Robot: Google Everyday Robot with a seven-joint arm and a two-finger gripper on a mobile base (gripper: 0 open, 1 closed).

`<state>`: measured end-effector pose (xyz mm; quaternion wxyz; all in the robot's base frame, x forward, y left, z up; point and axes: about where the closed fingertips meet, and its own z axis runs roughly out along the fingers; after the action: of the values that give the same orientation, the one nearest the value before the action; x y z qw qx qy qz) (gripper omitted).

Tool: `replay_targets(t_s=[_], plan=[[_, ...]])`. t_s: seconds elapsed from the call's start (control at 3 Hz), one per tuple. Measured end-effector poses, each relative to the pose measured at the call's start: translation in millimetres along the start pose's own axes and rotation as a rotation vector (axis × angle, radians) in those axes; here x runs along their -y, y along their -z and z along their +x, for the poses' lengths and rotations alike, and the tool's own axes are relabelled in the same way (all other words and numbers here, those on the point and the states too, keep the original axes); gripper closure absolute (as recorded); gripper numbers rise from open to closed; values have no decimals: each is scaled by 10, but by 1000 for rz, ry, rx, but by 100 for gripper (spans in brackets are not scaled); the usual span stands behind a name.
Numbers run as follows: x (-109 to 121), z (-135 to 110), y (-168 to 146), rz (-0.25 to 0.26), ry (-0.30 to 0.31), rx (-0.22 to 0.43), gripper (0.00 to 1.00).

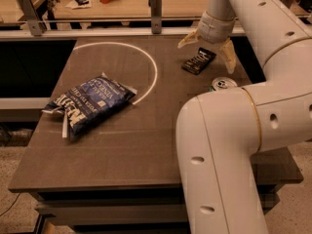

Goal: Move rxbar chocolate near blue chip bag

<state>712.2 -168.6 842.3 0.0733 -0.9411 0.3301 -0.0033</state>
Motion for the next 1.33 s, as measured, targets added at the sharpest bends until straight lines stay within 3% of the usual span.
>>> replay_targets(t_s=[1.0,1.33], plan=[[-25,164,-178,-84,10,-46,0],[-36,189,-214,-99,23,-51,18]])
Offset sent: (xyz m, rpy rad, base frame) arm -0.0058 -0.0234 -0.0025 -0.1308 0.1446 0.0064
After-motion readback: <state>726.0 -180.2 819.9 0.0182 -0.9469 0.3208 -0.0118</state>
